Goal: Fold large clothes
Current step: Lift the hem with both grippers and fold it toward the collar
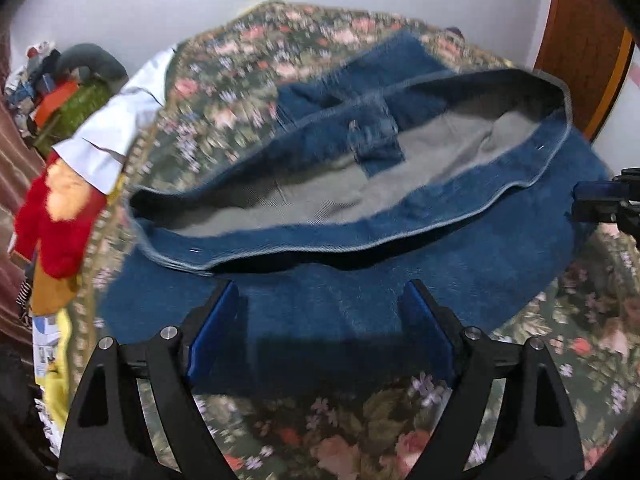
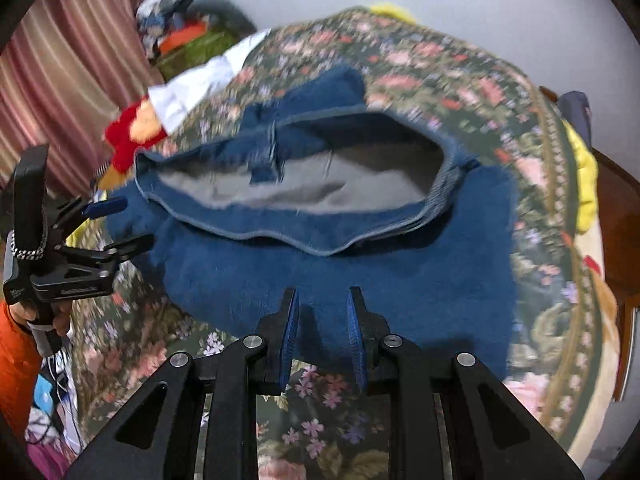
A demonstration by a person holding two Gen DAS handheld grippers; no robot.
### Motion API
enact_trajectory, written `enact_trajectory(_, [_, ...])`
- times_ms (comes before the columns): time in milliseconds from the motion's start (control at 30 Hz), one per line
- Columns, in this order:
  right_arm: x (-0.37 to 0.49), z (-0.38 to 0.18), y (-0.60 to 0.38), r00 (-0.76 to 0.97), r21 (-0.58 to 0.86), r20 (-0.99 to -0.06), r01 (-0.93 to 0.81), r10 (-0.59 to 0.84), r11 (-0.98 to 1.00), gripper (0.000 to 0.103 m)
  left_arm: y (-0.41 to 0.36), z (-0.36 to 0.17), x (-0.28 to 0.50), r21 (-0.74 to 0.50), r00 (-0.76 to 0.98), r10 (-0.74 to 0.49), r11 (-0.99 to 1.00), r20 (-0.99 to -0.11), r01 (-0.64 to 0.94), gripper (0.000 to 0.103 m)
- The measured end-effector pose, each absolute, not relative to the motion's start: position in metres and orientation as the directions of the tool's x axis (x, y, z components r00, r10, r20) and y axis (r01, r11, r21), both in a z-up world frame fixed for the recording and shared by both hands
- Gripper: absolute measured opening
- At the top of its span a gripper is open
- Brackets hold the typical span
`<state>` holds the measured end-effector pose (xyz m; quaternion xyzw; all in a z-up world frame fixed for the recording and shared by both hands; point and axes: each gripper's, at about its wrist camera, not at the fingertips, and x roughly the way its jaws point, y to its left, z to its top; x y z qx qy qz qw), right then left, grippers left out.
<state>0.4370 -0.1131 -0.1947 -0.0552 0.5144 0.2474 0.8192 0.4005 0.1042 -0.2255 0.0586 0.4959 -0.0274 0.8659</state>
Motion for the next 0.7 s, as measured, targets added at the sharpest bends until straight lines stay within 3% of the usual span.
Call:
enact_trajectory(200, [0.455,-0.225,-0.083,0.357,0.098,-0.884,-0.490,0.302,0.866,0.020,0.107,-0.252,0.435,0.142,0.491,0.091,0.988,-0.866,0.068,0.084])
enact_trajectory(333, [0.476,-0.231,-0.071,0.349,0.083,-0.892,-0.498,0.287,0.863,0.020,0.127,-0.244,0.461,0.097,0.493,0.074,0.995,-0.867,0.020,0.084])
enact_trajectory(533, [0.522,-0.203,-0.059,0.455,0.047,-0.839,-0.487,0.299,0.872,0.020,0.142,-0.215,0.505,0.069,0.557,0.057,0.998,-0.828,-0.001,0.079])
enact_trajectory(700, [0.564,-0.178,-0.049,0.542,0.017,-0.795,-0.426,0.270,0.904,0.020,0.147,-0.209,0.543,0.186,0.559,0.195,0.980,-0.806,-0.073,0.079])
